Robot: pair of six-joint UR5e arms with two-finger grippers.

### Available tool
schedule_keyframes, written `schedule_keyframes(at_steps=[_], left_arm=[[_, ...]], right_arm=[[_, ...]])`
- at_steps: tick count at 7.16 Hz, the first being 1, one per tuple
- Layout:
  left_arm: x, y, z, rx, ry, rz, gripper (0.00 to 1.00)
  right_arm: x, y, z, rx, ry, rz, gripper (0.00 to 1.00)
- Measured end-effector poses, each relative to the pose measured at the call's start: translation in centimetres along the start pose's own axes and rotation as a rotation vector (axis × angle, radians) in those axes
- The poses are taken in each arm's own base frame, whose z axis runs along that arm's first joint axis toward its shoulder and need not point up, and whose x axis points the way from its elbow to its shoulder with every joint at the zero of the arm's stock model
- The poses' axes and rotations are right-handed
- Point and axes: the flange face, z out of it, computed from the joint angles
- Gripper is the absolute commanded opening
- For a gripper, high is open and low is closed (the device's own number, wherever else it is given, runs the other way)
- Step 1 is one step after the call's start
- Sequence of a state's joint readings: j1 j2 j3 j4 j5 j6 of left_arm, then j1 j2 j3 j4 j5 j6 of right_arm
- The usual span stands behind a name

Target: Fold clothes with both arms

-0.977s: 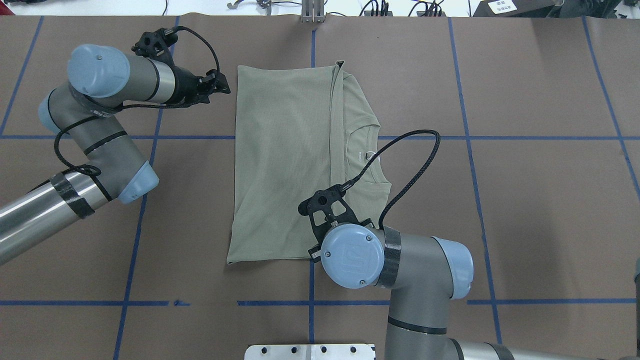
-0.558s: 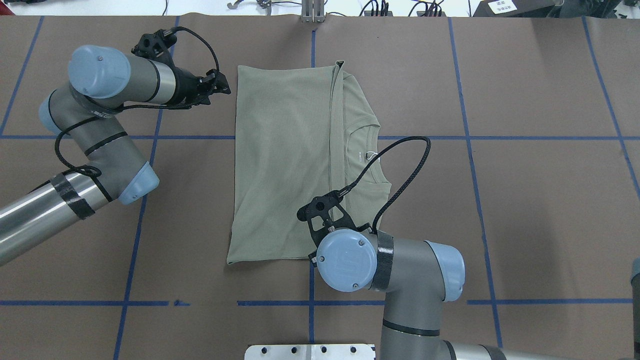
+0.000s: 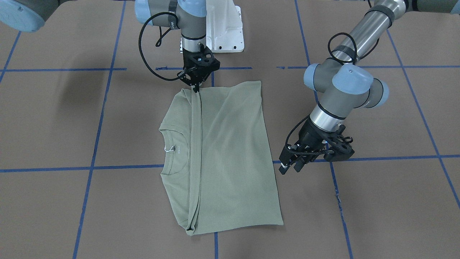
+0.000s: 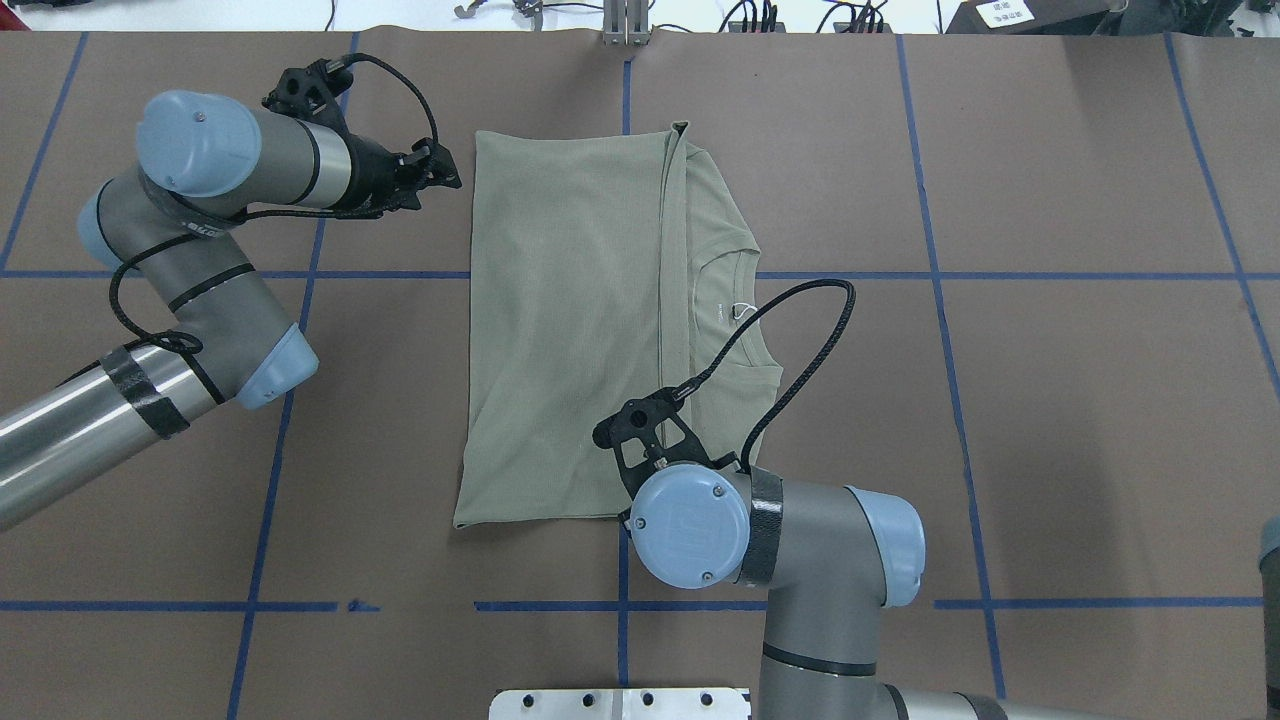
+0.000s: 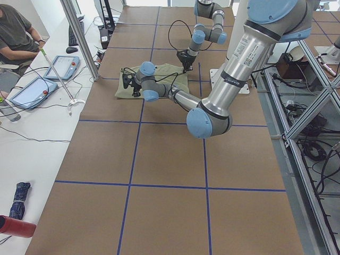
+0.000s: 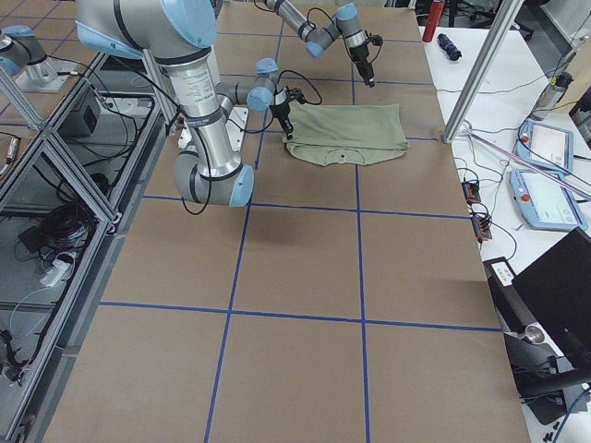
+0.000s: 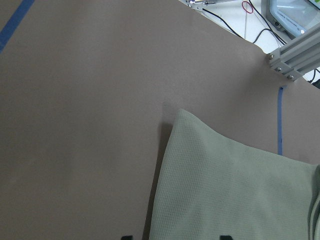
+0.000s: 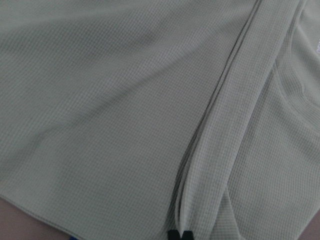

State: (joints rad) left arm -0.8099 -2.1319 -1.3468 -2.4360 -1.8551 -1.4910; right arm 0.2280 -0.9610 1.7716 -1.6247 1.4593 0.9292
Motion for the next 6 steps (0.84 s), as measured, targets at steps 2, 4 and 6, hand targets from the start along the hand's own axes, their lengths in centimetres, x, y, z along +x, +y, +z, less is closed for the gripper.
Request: schedule_keyframes(at_steps=[2,4,6], left_arm=[[-0.1,0.0,0.0,0.000,-0.001,-0.001,0.66],[0.1,0.3,0.1,-0.001,0.001,-0.016,0.66],[0.5,1.0,0.3,-0.006,0.005,-0.039,0.66]], right_arm=[[1.8,-0.2,-0.5,0.010,0.001,0.012,0.00],[5.0,1.9,-0.5,0.013,0.022,0.037,0.00],[4.9,4.3,0.0,0.022,0.043,0.104,0.02]])
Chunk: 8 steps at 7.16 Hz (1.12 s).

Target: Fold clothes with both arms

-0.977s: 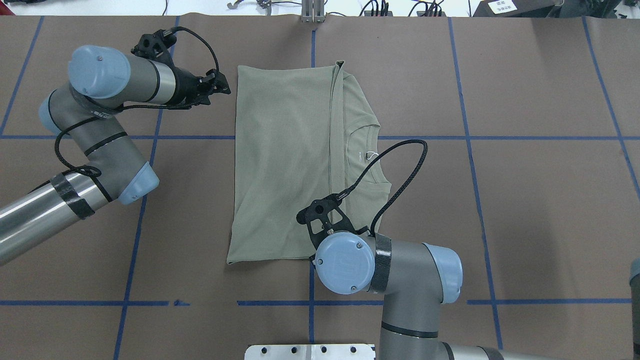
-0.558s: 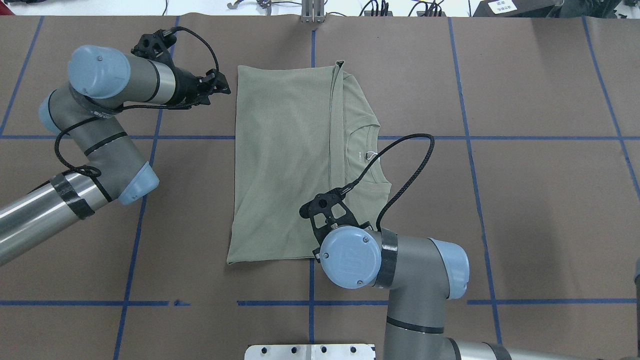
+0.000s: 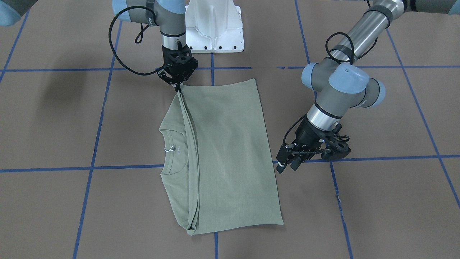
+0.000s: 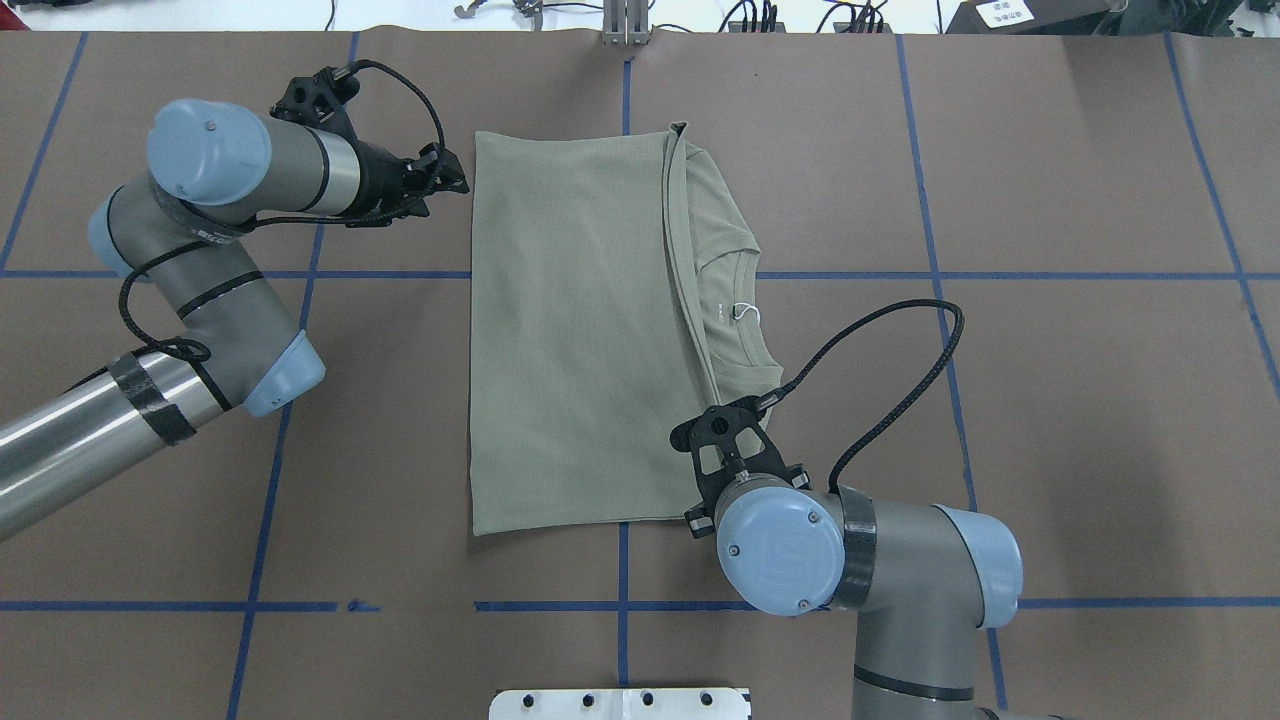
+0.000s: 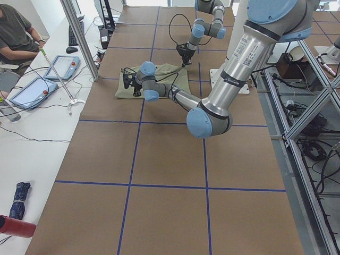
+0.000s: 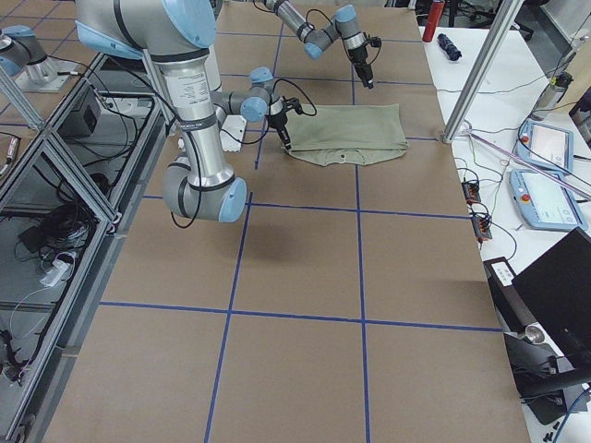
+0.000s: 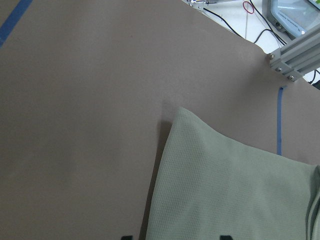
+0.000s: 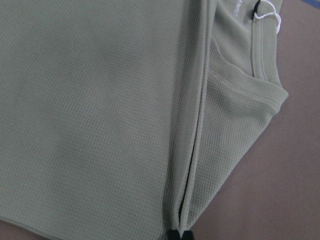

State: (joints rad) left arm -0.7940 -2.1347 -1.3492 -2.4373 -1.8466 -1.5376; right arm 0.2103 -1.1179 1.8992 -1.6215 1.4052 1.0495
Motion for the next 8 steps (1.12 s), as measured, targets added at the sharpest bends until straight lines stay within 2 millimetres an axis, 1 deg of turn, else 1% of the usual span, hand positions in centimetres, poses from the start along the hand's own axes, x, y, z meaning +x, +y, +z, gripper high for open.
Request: schedule_keyframes(at_steps=[1,3,4,6,7,8], left_arm=[[0.1,0.1,0.0,-0.001,0.003,-0.002,0.66],[0.3,0.2,-0.1,0.000,0.006,-0.003,0.66],[0.3,0.2,-0.1,0.000,0.006,-0.003,0.66],[0.3,0.3,-0.1,-0.001,0.006,-0.002,0.66],[0.3,0.3,-0.1,-0.001,0.005,-0.003,0.66],[0.2,0.3,-0.1,-0.001,0.005,-0.003,0.66]], right_arm=[[-0.2,0.5,0.0,0.001,0.001,0.027,0.06],[-0.4,0.6,-0.5,0.004,-0.010,0.070,0.44],[-0.5,0.3,-0.8,0.006,-0.017,0.078,0.56],[-0.3,-0.2,-1.8,0.016,-0.032,0.098,0.59],[-0.2,-0.3,-2.4,0.021,-0.044,0.156,0.58],[-0.2,-0.5,-2.9,0.025,-0.058,0.294,0.58]])
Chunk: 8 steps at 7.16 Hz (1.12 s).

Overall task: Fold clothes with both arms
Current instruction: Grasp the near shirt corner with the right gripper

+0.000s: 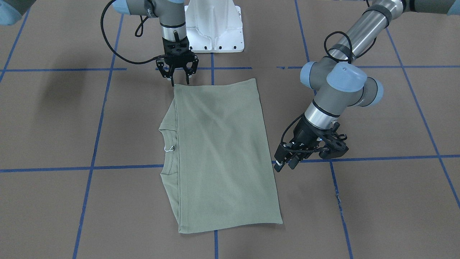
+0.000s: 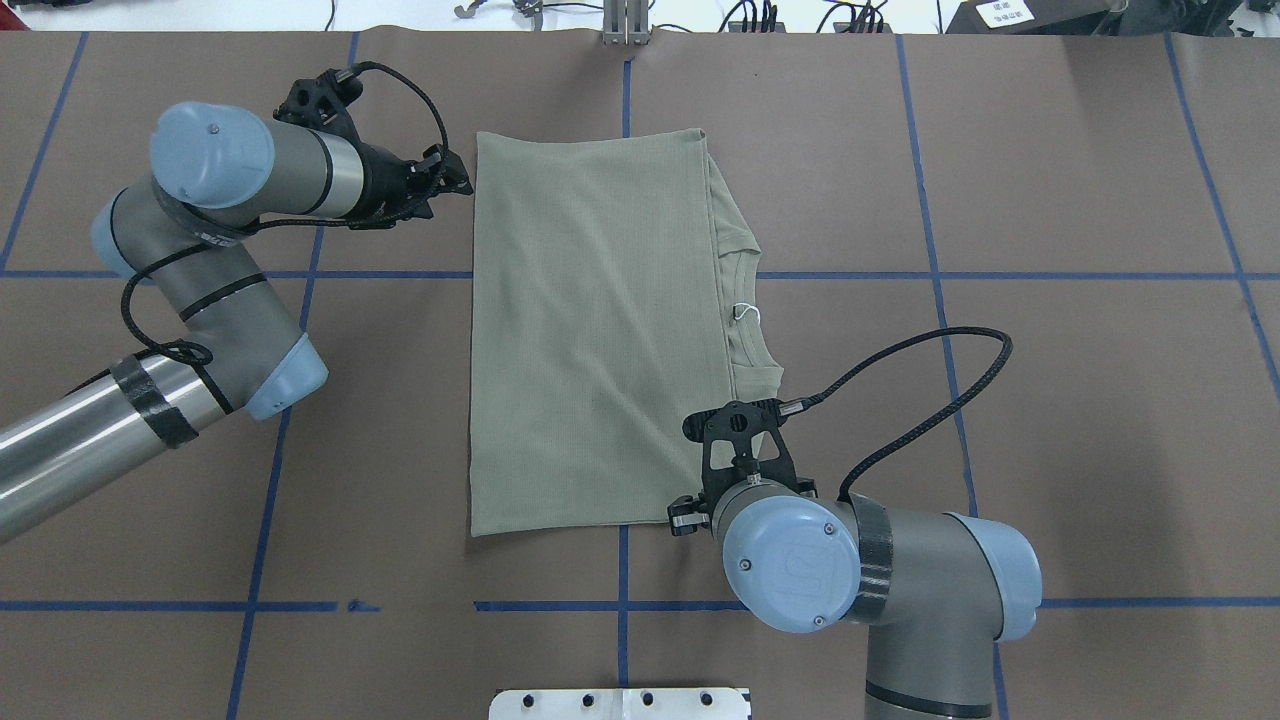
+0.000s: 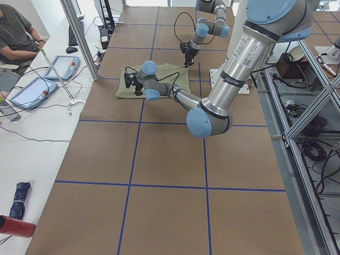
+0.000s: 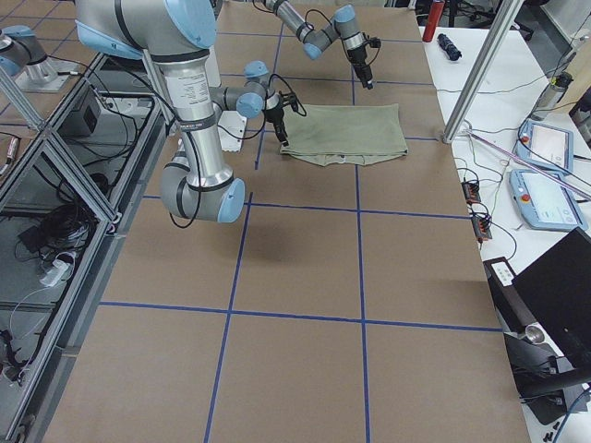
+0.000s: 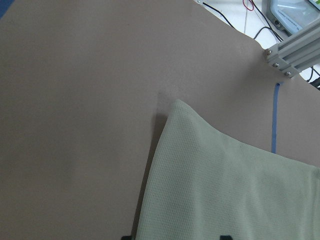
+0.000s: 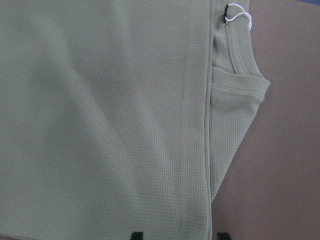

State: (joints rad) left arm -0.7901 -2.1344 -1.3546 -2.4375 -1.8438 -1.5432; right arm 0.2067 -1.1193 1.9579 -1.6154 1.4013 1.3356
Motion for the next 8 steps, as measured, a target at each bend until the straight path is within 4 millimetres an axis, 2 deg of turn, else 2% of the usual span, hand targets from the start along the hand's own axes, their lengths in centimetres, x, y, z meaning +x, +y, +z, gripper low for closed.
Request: schedule_keyframes(at_steps=[2,3,4,5,8], left_arm=[[0.0,0.0,0.0,0.000,0.000,0.000,0.66],[0.0,0.0,0.0,-0.001,0.000,0.000,0.66],[0.0,0.1,0.0,-0.001,0.000,0.000,0.66],[0.0,0.1,0.0,-0.001,-0.001,0.000,0.66],[0.0,0.1,0.0,0.000,-0.001,0.000,0.66]], right_arm=[[0.0,-0.4,-0.1,0.009,-0.025,0.291,0.62],[0.3,-0.8,0.4,0.013,-0.019,0.455,0.70],[0.8,-1.2,1.0,0.020,-0.008,0.605,0.74],[1.1,-1.4,1.7,0.024,0.007,0.701,0.80],[0.9,-0.9,4.0,0.018,0.004,0.836,0.82]])
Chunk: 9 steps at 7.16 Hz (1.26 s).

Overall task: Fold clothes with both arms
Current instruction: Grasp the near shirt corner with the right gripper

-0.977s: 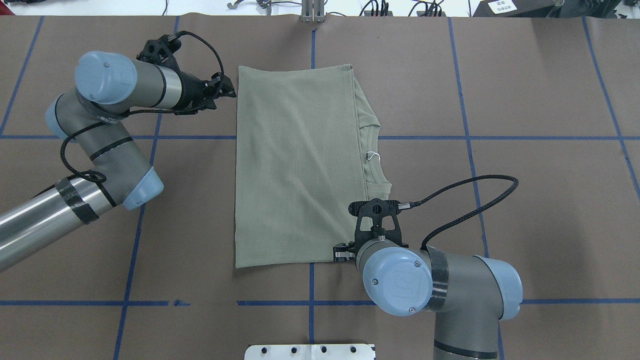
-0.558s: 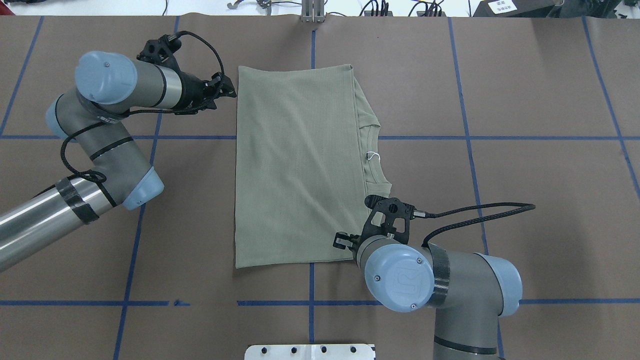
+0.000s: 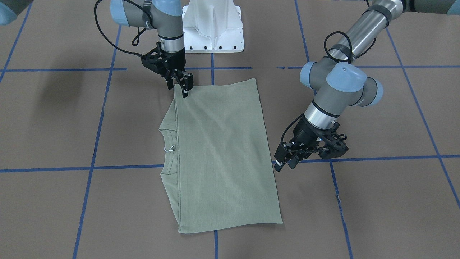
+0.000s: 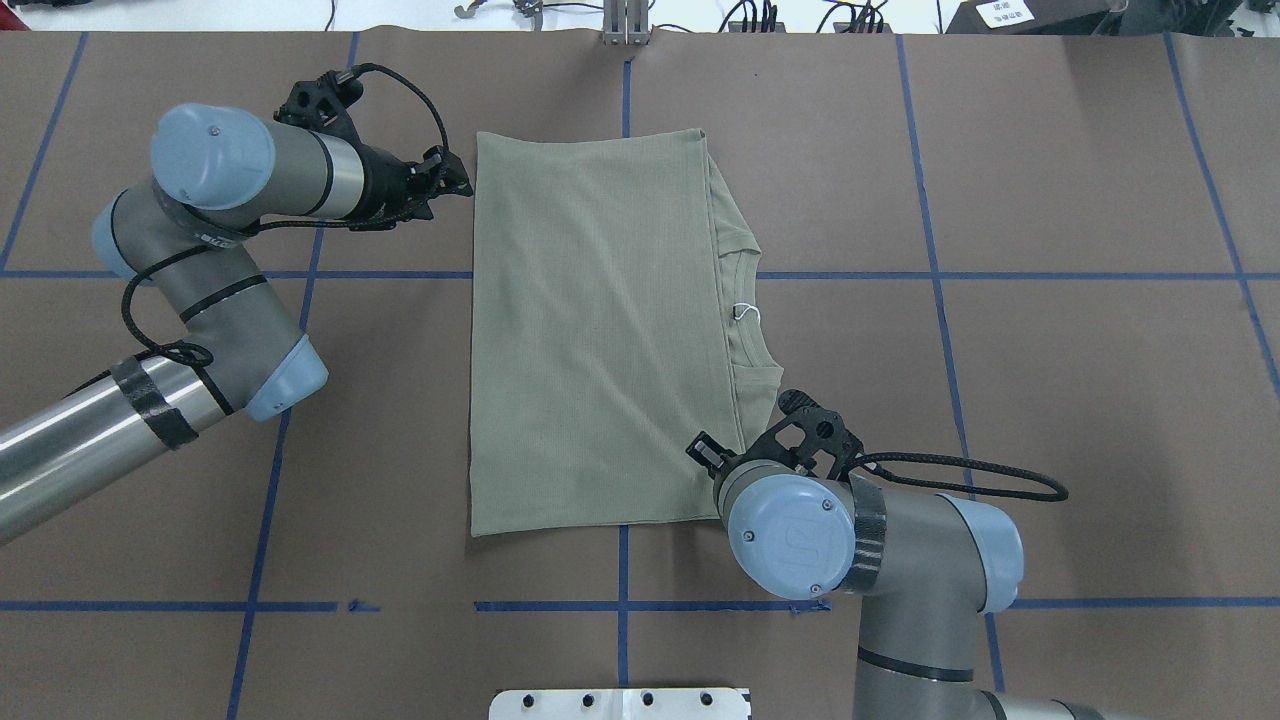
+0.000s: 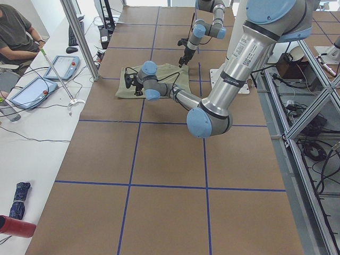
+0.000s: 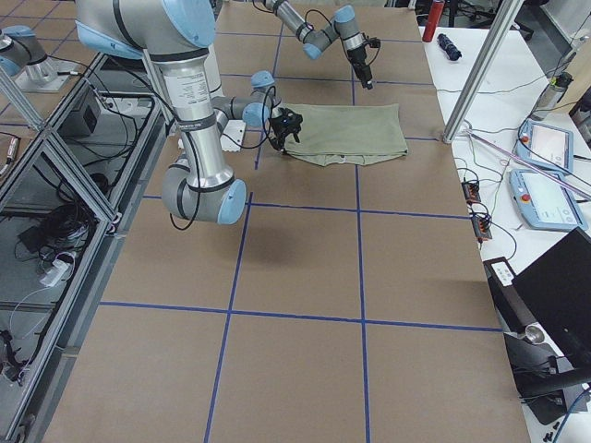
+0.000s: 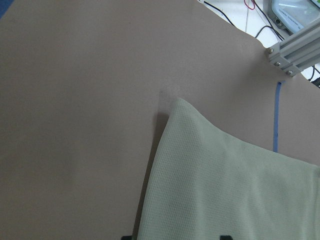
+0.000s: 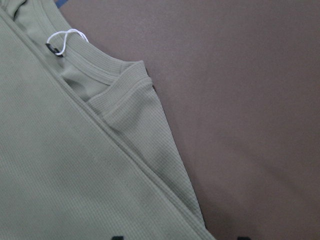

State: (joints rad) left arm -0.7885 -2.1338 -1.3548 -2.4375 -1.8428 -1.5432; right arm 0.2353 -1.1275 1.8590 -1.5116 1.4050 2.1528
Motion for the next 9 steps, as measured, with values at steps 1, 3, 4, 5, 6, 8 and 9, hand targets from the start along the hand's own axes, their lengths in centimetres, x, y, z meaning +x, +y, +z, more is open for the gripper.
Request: schedule_keyframes(at_steps=[1,3,4,5,6,8,9], left_arm=[[0.0,0.0,0.0,0.000,0.001,0.000,0.66],[0.0,0.0,0.0,0.001,0.001,0.000,0.66],[0.0,0.0,0.0,0.002,0.001,0.000,0.66],[0.0,0.0,0.0,0.002,0.001,0.000,0.66],[0.0,0.0,0.0,0.005,0.000,0.000,0.66],[-0.1,0.0,0.0,0.012,-0.001,0.000,0.66],[0.1,0.0,-0.1,0.012,0.002,-0.002,0.66]], right_arm=[[0.0,0.2,0.3,-0.008,-0.004,0.023,0.81],[0.2,0.6,0.6,-0.017,0.000,0.035,0.13],[0.3,0.6,0.6,-0.018,0.001,0.036,0.00],[0.3,0.6,0.6,-0.021,0.004,0.036,0.00],[0.4,0.7,0.6,-0.025,0.008,0.035,0.00],[0.0,0.3,0.5,-0.034,0.008,0.040,0.00],[-0.4,-0.4,0.2,-0.055,0.014,0.050,0.00]])
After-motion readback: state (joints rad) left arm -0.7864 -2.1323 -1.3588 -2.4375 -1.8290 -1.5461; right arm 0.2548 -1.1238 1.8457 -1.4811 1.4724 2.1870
